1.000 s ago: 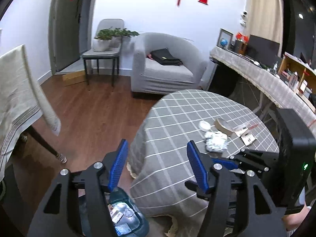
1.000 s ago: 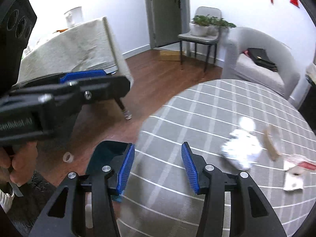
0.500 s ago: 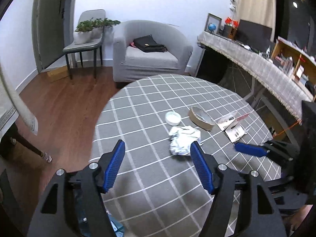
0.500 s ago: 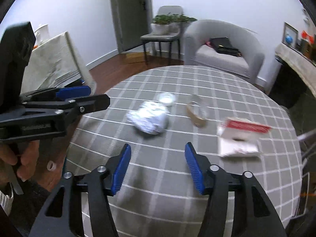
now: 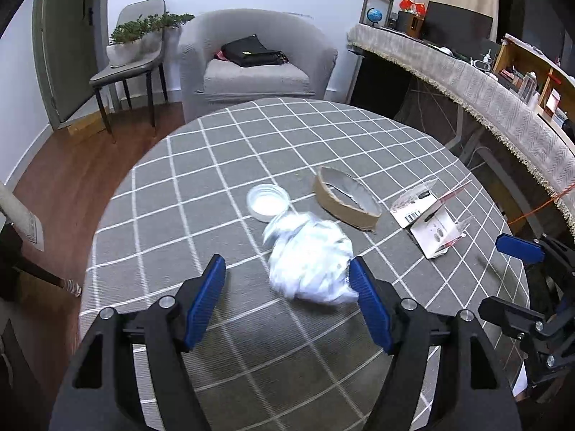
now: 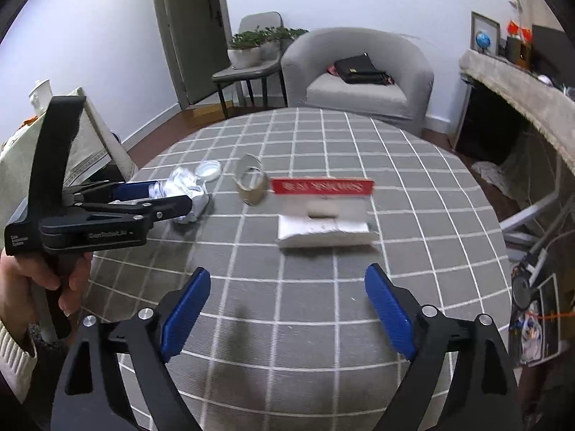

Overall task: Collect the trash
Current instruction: 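Grasp the crumpled foil ball with the left tool while the right tool grasps the SanDisk box, then carry the foil ball and SanDisk box over the teal bin with both tools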

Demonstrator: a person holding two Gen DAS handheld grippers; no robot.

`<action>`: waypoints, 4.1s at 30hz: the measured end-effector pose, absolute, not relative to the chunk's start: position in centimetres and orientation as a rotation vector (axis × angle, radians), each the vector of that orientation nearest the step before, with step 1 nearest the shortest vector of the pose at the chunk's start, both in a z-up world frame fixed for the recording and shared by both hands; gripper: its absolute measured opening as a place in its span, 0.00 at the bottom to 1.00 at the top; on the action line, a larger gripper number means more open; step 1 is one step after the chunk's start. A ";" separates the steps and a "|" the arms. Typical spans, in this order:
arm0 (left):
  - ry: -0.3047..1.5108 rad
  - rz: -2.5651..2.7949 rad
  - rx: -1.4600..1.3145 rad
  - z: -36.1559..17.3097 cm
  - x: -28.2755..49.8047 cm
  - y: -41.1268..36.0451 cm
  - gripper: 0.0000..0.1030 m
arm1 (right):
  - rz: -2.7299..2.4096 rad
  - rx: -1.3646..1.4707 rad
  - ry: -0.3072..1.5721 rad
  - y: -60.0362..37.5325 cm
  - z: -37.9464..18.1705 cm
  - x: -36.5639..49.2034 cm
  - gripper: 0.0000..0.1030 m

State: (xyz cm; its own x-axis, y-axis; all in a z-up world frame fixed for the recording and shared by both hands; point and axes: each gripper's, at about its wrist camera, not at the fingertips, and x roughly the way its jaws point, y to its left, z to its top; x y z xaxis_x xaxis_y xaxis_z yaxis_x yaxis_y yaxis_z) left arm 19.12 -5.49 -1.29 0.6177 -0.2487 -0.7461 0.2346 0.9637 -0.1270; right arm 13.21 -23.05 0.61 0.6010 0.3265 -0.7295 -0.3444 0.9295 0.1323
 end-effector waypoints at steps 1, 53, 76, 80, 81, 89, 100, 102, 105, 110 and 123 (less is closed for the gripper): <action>0.862 -0.283 -0.010 -1.4 19.2 -5.8 0.71 | 0.387 -0.019 0.844 -23.2 0.5 13.3 0.86; 0.857 -0.336 -0.121 0.2 16.6 -2.1 0.39 | 0.263 0.033 0.893 -20.9 -1.2 19.7 0.76; 0.804 -0.182 -0.171 0.0 7.6 6.0 0.39 | 0.515 0.029 0.786 -11.0 3.0 12.2 0.76; 0.783 -0.131 -0.182 0.3 6.2 8.7 0.39 | 0.580 -0.004 0.759 -8.6 3.0 11.0 0.76; 0.785 -0.115 -0.183 0.2 6.0 9.5 0.39 | 0.595 -0.009 0.760 -8.0 2.8 10.7 0.76; 0.809 -0.051 -0.187 -0.9 5.3 13.4 0.39 | 0.685 0.000 0.763 -3.5 3.0 10.4 0.76; 0.890 0.014 -0.237 -4.4 4.0 19.3 0.39 | 0.776 -0.044 0.785 3.7 2.4 9.5 0.76; 0.897 0.021 -0.251 -4.7 3.7 20.2 0.39 | 0.792 -0.056 0.792 5.1 2.2 9.3 0.76; 0.927 0.044 -0.254 -6.1 3.5 21.4 0.39 | 0.814 -0.075 0.806 6.8 1.7 8.9 0.76; 0.991 0.057 -0.294 -8.6 3.2 23.2 0.39 | 0.836 -0.112 0.839 9.2 0.7 8.5 0.76; 1.184 0.039 -0.287 -15.3 2.5 24.1 0.41 | 0.833 -0.172 0.963 12.1 -2.7 9.1 0.76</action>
State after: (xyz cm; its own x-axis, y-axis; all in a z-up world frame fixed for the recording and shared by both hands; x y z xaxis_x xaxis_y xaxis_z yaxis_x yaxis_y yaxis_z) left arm 2.54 24.12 -15.32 0.3806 -0.1198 -0.9169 -0.1801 0.9630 -0.2006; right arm 9.05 12.06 -2.74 0.2949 0.5501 -0.7813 -0.6944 0.6851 0.2202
